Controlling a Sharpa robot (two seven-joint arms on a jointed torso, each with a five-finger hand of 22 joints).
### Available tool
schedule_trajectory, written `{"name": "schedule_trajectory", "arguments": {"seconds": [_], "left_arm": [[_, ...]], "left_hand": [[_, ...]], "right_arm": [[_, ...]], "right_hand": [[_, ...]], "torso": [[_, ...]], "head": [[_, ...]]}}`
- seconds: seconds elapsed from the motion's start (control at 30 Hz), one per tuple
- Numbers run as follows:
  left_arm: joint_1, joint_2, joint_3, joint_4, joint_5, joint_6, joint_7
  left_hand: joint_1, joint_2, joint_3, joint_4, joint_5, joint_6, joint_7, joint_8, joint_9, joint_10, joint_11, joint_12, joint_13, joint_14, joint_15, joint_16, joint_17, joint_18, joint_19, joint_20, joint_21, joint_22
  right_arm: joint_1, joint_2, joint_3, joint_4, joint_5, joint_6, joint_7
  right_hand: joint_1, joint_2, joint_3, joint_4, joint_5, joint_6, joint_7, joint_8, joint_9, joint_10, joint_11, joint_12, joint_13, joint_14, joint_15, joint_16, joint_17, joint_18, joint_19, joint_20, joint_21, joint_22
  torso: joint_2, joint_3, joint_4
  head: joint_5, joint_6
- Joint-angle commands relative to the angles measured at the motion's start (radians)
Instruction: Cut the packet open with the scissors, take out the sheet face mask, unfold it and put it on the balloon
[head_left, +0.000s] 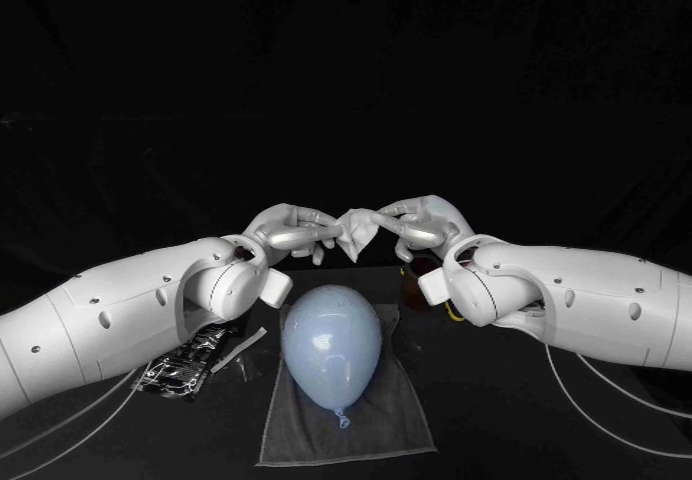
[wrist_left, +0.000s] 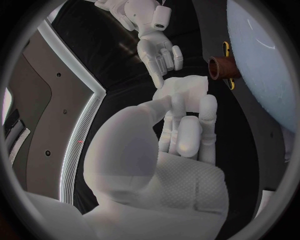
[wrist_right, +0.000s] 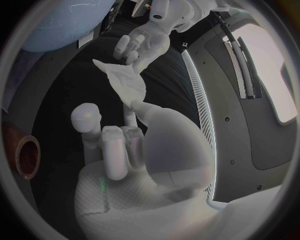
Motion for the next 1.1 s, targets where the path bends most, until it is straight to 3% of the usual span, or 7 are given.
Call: {"name": "schedule_trajectory", "arguments": {"seconds": [0.03,0.33,0.67,1.1], "left_arm": [[0.014,0.002,0.001,-0.009,-0.073,0.044,-0.017],[0.057,0.008,0.000,-0.035,-0.143,0.086,-0.060],[0.089,0.014,-0.003,-0.082,-0.244,0.126,-0.092],[0.118,0.017,-0.010,-0.118,-0.336,0.143,-0.109]], "left_hand": [[-0.009,-0.013,0.012,-0.004,0.004,0.007,-0.001,0.010,0.039,0.010,0.002,-0.006,-0.001,0.012,-0.001,0.008,0.007,0.010,0.008,-0.007,0.009,0.010],[-0.022,-0.022,0.038,-0.014,0.004,0.010,-0.002,0.015,0.043,0.016,0.000,-0.007,-0.001,0.024,-0.003,0.021,0.027,0.006,0.023,-0.009,0.031,0.037],[-0.028,-0.027,0.049,-0.018,0.004,0.011,-0.002,0.018,0.045,0.018,0.000,-0.008,0.000,0.029,-0.003,0.027,0.035,0.003,0.034,-0.010,0.043,0.055],[-0.036,-0.032,0.061,-0.021,0.004,0.012,-0.003,0.020,0.047,0.022,-0.001,-0.008,0.000,0.039,-0.004,0.037,0.052,-0.002,0.054,-0.010,0.062,0.084]], "right_arm": [[0.012,0.006,0.001,-0.010,-0.137,0.052,-0.064],[0.064,0.021,0.001,-0.043,-0.377,0.099,-0.174],[0.126,0.039,0.001,-0.098,-0.715,0.195,-0.252],[0.158,0.073,0.001,-0.149,-1.045,0.238,-0.286]], "right_hand": [[0.004,0.003,0.006,-0.006,0.002,0.018,-0.011,0.014,0.021,0.104,-0.010,0.006,0.262,0.090,-0.006,0.006,0.229,0.014,0.003,0.001,0.001,-0.001],[0.004,-0.002,0.009,-0.011,0.002,0.017,-0.011,0.015,0.023,0.104,-0.010,0.007,0.263,0.091,-0.006,0.007,0.231,0.012,0.009,0.001,0.010,0.007],[0.003,-0.007,0.011,-0.016,0.002,0.019,-0.011,0.018,0.025,0.105,-0.010,0.008,0.263,0.095,-0.007,0.011,0.242,0.009,0.019,0.000,0.024,0.018],[-0.003,-0.013,0.012,-0.015,0.002,0.024,-0.013,0.022,0.028,0.105,-0.012,0.008,0.263,0.100,-0.007,0.016,0.253,0.006,0.030,0.000,0.037,0.030]], "torso": [[0.000,0.0005,-0.0001],[-0.001,0.0003,-0.0007],[0.000,0.0003,0.0001],[0.000,-0.0009,0.0002]], "head": [[0.000,-0.002],[-0.001,0.000],[-0.005,0.001],[-0.004,0.004]]}}
